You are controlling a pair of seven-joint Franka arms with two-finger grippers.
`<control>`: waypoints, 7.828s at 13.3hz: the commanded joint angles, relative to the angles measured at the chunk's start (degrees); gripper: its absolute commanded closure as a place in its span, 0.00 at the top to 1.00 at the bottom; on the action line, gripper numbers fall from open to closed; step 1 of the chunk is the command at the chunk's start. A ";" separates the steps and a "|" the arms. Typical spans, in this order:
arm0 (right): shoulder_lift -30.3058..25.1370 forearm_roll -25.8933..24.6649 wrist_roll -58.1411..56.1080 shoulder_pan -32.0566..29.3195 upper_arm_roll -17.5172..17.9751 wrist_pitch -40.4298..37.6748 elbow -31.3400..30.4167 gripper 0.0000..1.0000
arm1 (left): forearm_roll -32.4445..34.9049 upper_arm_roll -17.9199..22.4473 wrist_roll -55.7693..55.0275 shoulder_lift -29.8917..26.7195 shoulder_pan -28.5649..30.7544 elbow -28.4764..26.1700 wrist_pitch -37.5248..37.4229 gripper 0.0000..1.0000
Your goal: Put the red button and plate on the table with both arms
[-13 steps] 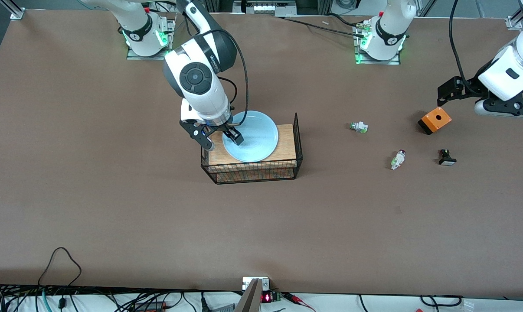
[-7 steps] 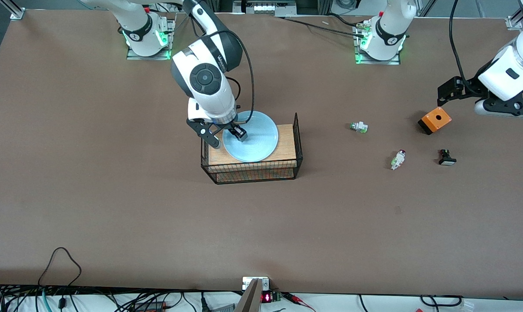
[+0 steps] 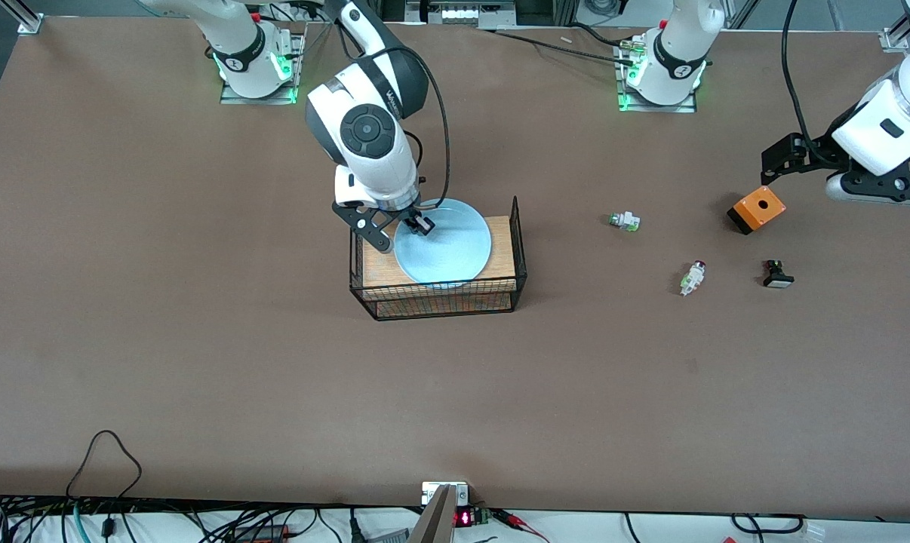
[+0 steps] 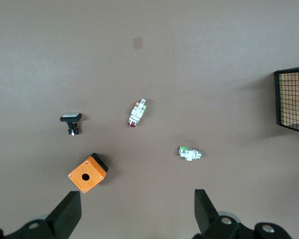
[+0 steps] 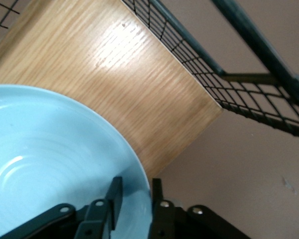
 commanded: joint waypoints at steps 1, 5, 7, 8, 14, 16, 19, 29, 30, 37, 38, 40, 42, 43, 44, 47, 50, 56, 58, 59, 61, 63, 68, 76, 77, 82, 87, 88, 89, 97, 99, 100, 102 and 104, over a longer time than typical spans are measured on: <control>0.01 0.49 2.98 0.74 0.36 -0.97 0.10 0.01 | 1.11 0.14 0.95 -0.40 -0.09 0.05 -0.37 1.00; -1.39 3.91 3.07 0.66 0.36 -3.51 0.80 0.00 | 1.11 0.14 0.86 -0.40 -0.09 0.05 -0.37 1.00; -3.23 4.09 3.16 0.66 0.36 -7.63 1.85 0.00 | 1.11 0.14 0.95 -0.40 -0.09 0.05 -0.37 1.00; -4.20 4.18 3.16 0.66 0.36 -9.83 2.46 0.00 | 1.11 0.14 0.95 -0.40 -0.09 0.05 -0.46 1.00; -12.28 8.04 4.04 0.31 0.27 -21.00 4.14 0.00 | 1.11 0.14 0.95 -0.40 -0.09 0.05 -0.72 1.00; -13.87 10.76 4.30 0.04 0.10 -22.68 4.23 0.00 | 1.11 0.05 0.95 -0.40 -0.09 0.05 -0.72 1.00; -17.55 11.91 4.22 0.04 0.10 -27.76 4.05 0.00 | 1.11 0.05 0.95 -0.40 -0.09 0.05 -0.72 1.00; -24.52 -0.98 -30.60 -13.38 0.01 -44.31 3.70 0.00 | 1.11 0.22 0.78 0.47 0.09 0.14 -0.90 1.00; -24.25 -3.70 -37.37 -15.75 -0.08 -43.96 3.53 0.00 | 1.11 0.14 0.78 0.91 0.00 0.14 -0.81 1.00; -16.17 -7.16 -76.34 -35.53 -0.25 -27.99 -1.29 0.00 | 0.49 0.40 0.86 4.34 0.26 2.24 -0.63 1.00; -15.12 -7.16 -79.86 -36.86 -0.25 -24.21 -2.70 0.00 | 0.49 0.40 0.86 4.52 0.17 2.33 -0.37 1.00; -11.79 -7.07 -85.84 -39.32 -0.25 -17.18 -4.20 0.00 | 0.58 0.40 0.95 4.61 0.26 2.25 0.42 1.00; -8.27 -6.90 -89.63 -40.65 -0.17 -10.94 -4.73 0.00 | 0.50 0.40 0.95 4.61 0.26 2.25 0.33 1.00; -6.77 -6.89 -90.52 -40.74 -0.25 -8.56 -4.74 0.00 | 0.49 0.40 0.95 4.61 0.26 2.25 0.33 1.00; -5.19 -6.81 -91.66 -40.83 -0.17 -6.27 -4.65 0.00 | 0.58 0.40 0.95 4.61 0.26 2.25 0.33 1.00; -1.41 -6.54 -92.73 -40.74 -0.17 -0.29 -4.82 0.00 | 0.58 0.31 0.95 4.61 0.26 2.25 0.33 1.00; 1.05 -6.54 -94.13 -40.65 -0.08 4.11 -4.91 0.00 | 0.93 0.22 0.95 4.61 0.17 2.33 0.51 1.00; 5.98 -6.54 -95.36 -40.65 0.10 12.38 -4.91 0.00 | 1.11 0.14 0.95 4.52 0.17 2.33 0.51 1.00; 6.86 -6.54 -95.36 -40.65 0.10 14.14 -5.09 0.00 | 1.20 0.14 0.95 4.52 0.08 2.33 0.60 1.00; 7.21 -6.54 -95.36 -40.65 0.19 15.71 -5.78 0.00 | 1.20 0.05 0.95 4.52 0.00 2.33 0.68 1.00; 7.48 -6.63 -95.45 -40.65 0.19 18.96 -7.45 0.00 | 1.20 0.05 0.95 4.52 -0.18 2.42 0.77 1.00; 8.18 -6.54 -96.06 -40.65 0.10 20.38 -7.64 0.00 | 1.20 0.05 0.95 4.52 -0.18 2.42 0.68 1.00; 9.41 -6.54 -96.07 -40.56 0.19 24.86 -8.86 0.09 | 1.20 0.05 0.86 4.52 -0.27 2.42 0.68 1.00; 9.41 -6.80 -96.15 -40.21 0.10 25.22 -9.13 0.54 | 1.20 0.05 0.86 4.52 -0.35 2.42 0.68 1.00; 9.33 -6.81 -96.15 -39.95 0.19 25.39 -9.22 0.68 | 1.20 0.05 0.86 4.52 -0.36 2.42 0.68 1.00; 8.80 -6.54 -95.89 -37.58 0.27 39.86 -15.79 1.00 | 1.20 0.05 1.04 4.52 -0.36 2.95 0.42 1.00; 6.88 -6.72 -96.15 -37.49 0.27 41.22 -18.36 1.00 | 1.20 0.14 1.65 4.69 -0.18 3.12 0.51 1.00; 5.21 -6.46 -95.89 -37.49 0.36 36.60 -17.84 1.00 | 1.20 0.14 1.65 4.69 -0.27 3.13 0.51 1.00; 3.89 -5.76 -95.72 -37.66 0.36 28.81 -14.96 1.00 | 1.20 0.14 1.65 4.69 -0.27 3.21 0.51 1.00; -3.58 -4.76 -96.07 -38.10 -3.24 -15.55 7.73 1.00 | 1.20 0.14 1.65 4.69 -0.36 3.21 0.51 1.00; -4.82 -7.94 -96.07 -38.01 -3.24 -19.66 12.46 1.00 | 1.20 0.14 1.65 4.69 -0.36 3.21 0.51 1.00; -5.52 -7.95 -95.80 -38.01 -3.24 -22.83 15.01 1.00 | 1.20 0.14 1.65 4.69 -0.36 3.21 0.51 1.00; -7.27 -8.12 -95.72 -37.93 -3.24 -29.42 19.85 1.00 | 1.20 0.14 1.65 4.69 -0.27 3.21 0.51 1.00; -9.73 -7.51 -94.84 -37.75 -3.24 -35.49 23.03 1.00 | 1.20 0.14 1.65 4.69 -0.27 3.21 0.51 1.00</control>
